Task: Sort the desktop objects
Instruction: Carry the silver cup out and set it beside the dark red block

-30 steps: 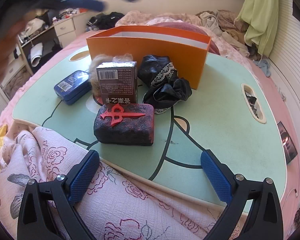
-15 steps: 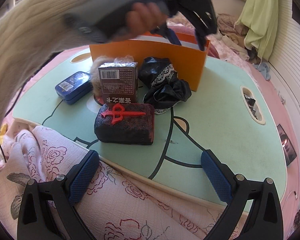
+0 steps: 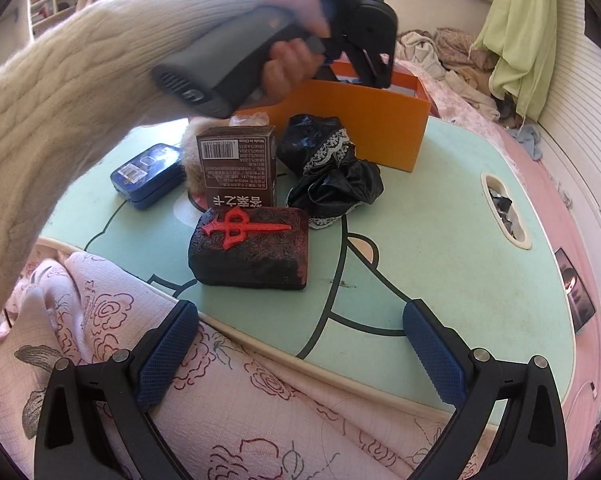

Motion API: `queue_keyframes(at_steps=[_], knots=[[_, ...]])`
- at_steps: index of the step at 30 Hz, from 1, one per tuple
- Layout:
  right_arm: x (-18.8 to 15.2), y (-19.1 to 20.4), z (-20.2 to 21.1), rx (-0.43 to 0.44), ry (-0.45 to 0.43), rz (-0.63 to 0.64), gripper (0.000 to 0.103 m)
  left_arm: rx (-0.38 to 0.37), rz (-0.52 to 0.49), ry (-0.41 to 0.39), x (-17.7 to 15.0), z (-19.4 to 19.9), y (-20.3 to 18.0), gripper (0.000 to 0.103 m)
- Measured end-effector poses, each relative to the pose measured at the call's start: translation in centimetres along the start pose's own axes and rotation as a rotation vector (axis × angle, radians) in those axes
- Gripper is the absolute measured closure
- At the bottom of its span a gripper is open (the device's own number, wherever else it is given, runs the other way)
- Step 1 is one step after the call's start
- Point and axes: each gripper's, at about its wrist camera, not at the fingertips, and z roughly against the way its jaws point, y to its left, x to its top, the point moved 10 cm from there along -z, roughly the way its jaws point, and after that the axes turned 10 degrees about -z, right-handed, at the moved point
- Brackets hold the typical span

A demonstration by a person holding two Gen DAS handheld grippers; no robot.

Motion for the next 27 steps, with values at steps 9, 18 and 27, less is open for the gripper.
queue_keyframes(at_steps=[9,18,27], knots=[[-0.3,0.1,-0.2,0.007,0.005,-0.006,0.001,-0.088,-0.052,-0.196,-2.7,8.8,0.0,0.101],[-0.3,-0.1,-0.3,0.009,0.007,-0.007,0.001,-0.179,-0.090,-0.287,-13.5,13.2,1.7,0.101],[-0.4,-0.1,-0.4,0.009,0.008,-0.006,0.001,-0.059,-0.195,-0.225,-18.1,7.7,1.1,0.098]])
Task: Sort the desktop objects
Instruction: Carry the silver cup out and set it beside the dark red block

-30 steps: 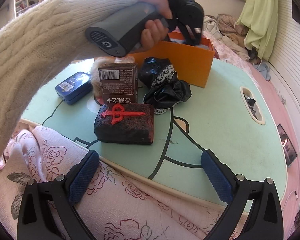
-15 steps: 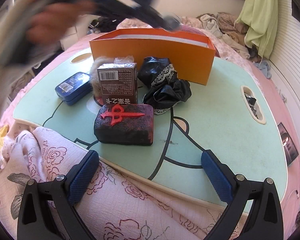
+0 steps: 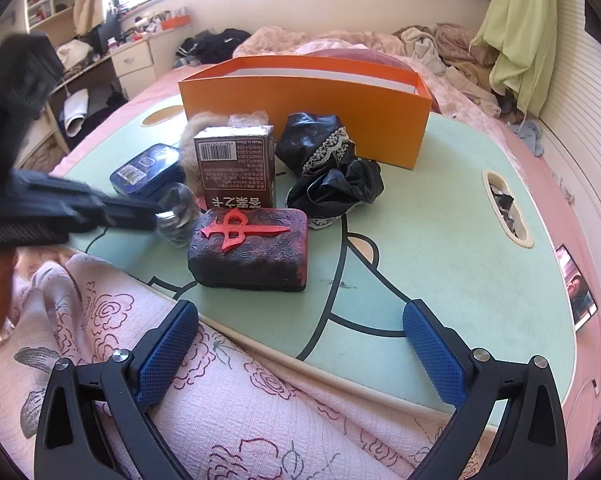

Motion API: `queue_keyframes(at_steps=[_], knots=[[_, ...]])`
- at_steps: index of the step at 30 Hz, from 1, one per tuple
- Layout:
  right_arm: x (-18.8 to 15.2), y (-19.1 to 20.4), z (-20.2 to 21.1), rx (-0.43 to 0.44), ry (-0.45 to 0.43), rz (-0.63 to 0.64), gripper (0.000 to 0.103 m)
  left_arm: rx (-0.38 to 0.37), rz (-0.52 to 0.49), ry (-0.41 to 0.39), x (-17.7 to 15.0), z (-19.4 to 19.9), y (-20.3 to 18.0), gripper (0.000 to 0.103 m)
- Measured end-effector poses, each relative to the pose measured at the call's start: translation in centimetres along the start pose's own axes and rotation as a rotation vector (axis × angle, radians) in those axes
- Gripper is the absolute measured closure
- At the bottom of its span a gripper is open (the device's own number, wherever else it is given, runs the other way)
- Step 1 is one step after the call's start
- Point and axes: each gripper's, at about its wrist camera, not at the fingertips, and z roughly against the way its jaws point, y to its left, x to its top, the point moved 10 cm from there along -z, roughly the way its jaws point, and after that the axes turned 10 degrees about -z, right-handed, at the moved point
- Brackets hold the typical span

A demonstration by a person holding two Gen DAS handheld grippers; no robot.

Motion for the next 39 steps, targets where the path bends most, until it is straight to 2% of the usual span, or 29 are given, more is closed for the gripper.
queue_keyframes(at_steps=[1,3,5,6,7,8,11,14,17,21,24,29,32,34,36,37,39], knots=[[0.1,-0.1,-0.1,0.000,0.001,0.000,0.001,0.024,0.004,-0.012,0.6,-0.3,0.2,0.096],[0.1,-0.1,-0.1,0.001,0.001,0.000,0.001,0.055,0.012,-0.031,1.2,-0.2,0.4,0.085],[0.1,-0.1,0.0,0.003,0.001,0.000,0.001,0.056,0.006,-0.079,1.4,0.8,0.0,0.061],[0.1,-0.1,-0.1,0.002,0.001,0.000,0.001,0.061,0.001,-0.105,1.2,1.6,-0.2,0.054],[0.1,-0.1,-0.1,0.002,0.002,0.001,0.001,0.073,-0.006,-0.144,0.8,2.7,-0.3,0.040],[0.1,-0.1,-0.2,0.001,0.001,0.001,0.001,0.095,-0.010,-0.171,0.5,3.6,-0.2,0.031],[0.1,-0.1,-0.2,0.003,0.002,0.000,0.001,0.156,-0.048,-0.208,-0.7,5.5,-0.1,0.027],[0.2,-0.1,0.0,0.003,0.002,0.001,0.001,0.140,-0.123,-0.145,-2.5,5.1,-0.9,0.026],[0.2,-0.2,-0.1,0.002,0.002,0.001,0.001,0.194,-0.181,-0.089,-3.1,3.6,-1.1,0.025],[0.1,-0.3,-0.2,0.004,0.002,0.001,0.001,0.182,-0.110,-0.071,-2.6,1.6,-0.4,0.025],[0.1,-0.3,-0.2,0.004,0.002,0.000,0.001,0.257,-0.112,-0.032,-2.5,0.6,0.2,0.025],[0.2,-0.3,-0.2,0.004,0.002,0.001,0.001,0.316,-0.124,-0.077,-2.7,1.9,0.0,0.025],[0.2,-0.3,-0.2,0.005,0.002,0.000,0.001,0.339,-0.101,-0.119,-3.1,3.2,0.6,0.025],[0.2,-0.5,-0.2,0.011,-0.001,-0.004,0.001,0.349,-0.067,-0.112,-3.3,3.0,1.4,0.025],[0.2,-0.6,-0.2,0.013,0.000,-0.006,0.001,0.315,-0.038,-0.058,-4.0,1.7,1.9,0.015],[0.2,-0.6,-0.2,0.011,0.003,-0.007,0.001,0.314,-0.026,-0.061,-4.0,1.6,2.2,0.009],[0.2,-0.6,0.0,0.014,0.005,-0.009,0.001,0.318,-0.020,-0.059,-4.1,1.7,2.4,0.005]])
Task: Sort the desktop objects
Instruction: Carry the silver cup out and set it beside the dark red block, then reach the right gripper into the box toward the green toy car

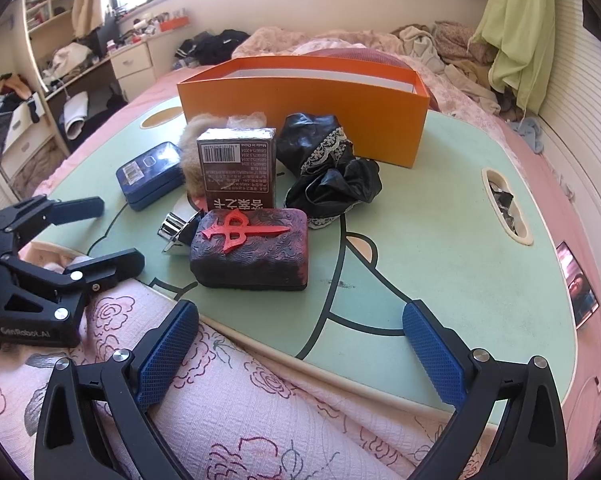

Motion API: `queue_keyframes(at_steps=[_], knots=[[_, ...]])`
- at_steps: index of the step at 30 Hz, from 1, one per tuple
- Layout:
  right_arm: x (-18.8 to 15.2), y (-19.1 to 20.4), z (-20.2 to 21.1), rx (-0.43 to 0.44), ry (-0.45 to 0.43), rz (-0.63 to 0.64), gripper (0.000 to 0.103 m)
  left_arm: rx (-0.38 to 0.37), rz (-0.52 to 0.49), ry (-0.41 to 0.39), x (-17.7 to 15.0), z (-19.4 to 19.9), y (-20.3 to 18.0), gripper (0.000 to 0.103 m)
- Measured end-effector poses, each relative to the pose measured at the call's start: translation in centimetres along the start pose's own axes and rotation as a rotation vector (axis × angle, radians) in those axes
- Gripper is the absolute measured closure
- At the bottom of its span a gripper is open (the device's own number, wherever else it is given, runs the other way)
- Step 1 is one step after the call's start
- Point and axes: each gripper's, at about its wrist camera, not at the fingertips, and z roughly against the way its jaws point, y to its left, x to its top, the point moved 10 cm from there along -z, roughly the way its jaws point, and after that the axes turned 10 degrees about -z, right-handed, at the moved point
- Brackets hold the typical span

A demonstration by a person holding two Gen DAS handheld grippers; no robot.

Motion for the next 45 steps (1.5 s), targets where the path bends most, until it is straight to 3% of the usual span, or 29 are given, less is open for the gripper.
queue_keyframes(at_steps=[5,9,14,18,21,24,39,41,45], knots=[[1.4,-0.5,2.7,-0.054,-0.056,-0.004,0.013,0.009,0.015,0.004,-0.4,0.0,0.3,0.000],[5.9,-0.5,6.7,-0.076,-0.199,-0.029,0.013,0.008,0.014,0.004,-0.6,0.1,0.4,0.000],[12.7,1.5,6.6,-0.047,-0.238,-0.030,0.013,0.008,0.015,0.003,-0.2,-0.2,0.2,0.000],[16.6,1.8,2.2,-0.053,-0.171,-0.063,0.013,0.008,0.013,0.000,-0.1,-0.2,0.2,0.000],[17.1,1.5,-1.4,-0.015,-0.065,-0.130,0.013,0.007,0.013,-0.003,-0.1,-0.3,0.2,0.000],[16.7,0.4,-4.6,-0.077,0.011,-0.161,0.013,0.006,0.012,-0.004,-0.1,-0.4,0.2,0.000],[16.8,0.2,-5.6,-0.067,0.026,-0.170,0.013,0.007,0.013,-0.004,-0.1,-0.4,0.3,0.000],[17.3,0.9,-5.7,-0.020,0.061,-0.168,0.013,0.007,0.013,-0.004,-0.1,-0.4,0.3,0.000],[18.7,4.6,-5.9,0.249,0.256,-0.268,0.013,0.007,0.013,-0.004,-0.1,-0.4,0.3,0.000]])
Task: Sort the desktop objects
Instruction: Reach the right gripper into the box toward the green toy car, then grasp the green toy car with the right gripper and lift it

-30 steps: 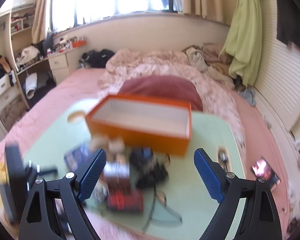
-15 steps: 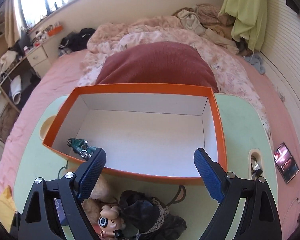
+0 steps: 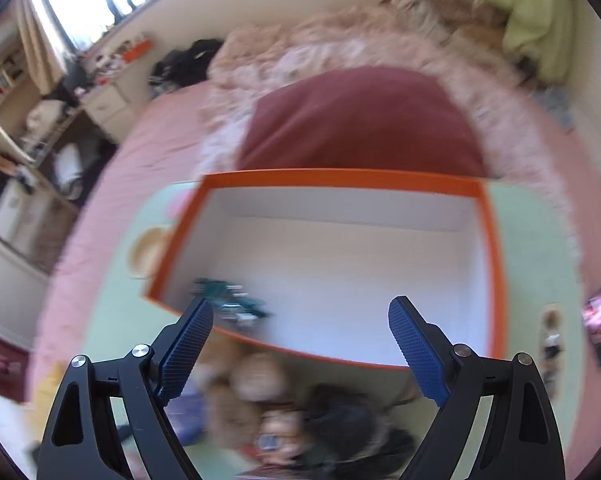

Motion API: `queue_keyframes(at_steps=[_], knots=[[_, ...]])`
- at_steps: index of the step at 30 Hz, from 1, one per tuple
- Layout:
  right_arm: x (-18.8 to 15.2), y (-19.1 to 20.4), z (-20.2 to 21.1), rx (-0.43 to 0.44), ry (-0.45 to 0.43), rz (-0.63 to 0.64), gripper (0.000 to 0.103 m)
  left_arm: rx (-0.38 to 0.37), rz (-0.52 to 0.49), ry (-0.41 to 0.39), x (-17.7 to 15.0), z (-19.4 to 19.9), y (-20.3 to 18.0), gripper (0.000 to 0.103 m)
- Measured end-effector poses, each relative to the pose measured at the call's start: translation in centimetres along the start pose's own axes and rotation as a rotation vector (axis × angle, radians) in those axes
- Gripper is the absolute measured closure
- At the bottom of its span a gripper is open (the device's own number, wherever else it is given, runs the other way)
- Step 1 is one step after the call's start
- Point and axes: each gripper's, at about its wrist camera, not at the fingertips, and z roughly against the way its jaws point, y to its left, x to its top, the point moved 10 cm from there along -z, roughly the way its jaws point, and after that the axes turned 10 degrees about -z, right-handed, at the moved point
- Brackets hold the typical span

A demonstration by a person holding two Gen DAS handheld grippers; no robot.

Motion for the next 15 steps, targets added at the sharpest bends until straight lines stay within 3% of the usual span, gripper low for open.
queue_keyframes(at_steps=[3,9,12,15], knots=[[0.2,2.1,-1.6,0.068,0.144,-0.047,0.013,0.000,0.000,0.000,0.0,0.0,0.0,0.000],[-1.0,3.3,-6.9,-0.111,0.319,0.070,0.014,0.000,0.000,-0.002,0.0,0.0,0.0,0.000],[-0.6,3.0,-8.2,-0.113,0.329,0.037,0.014,-0.001,0.002,-0.004,0.1,-0.1,0.1,0.000],[-0.7,1.0,-9.5,-0.215,0.359,0.014,0.021,0.000,0.001,-0.004,0.2,-0.2,0.1,0.000]])
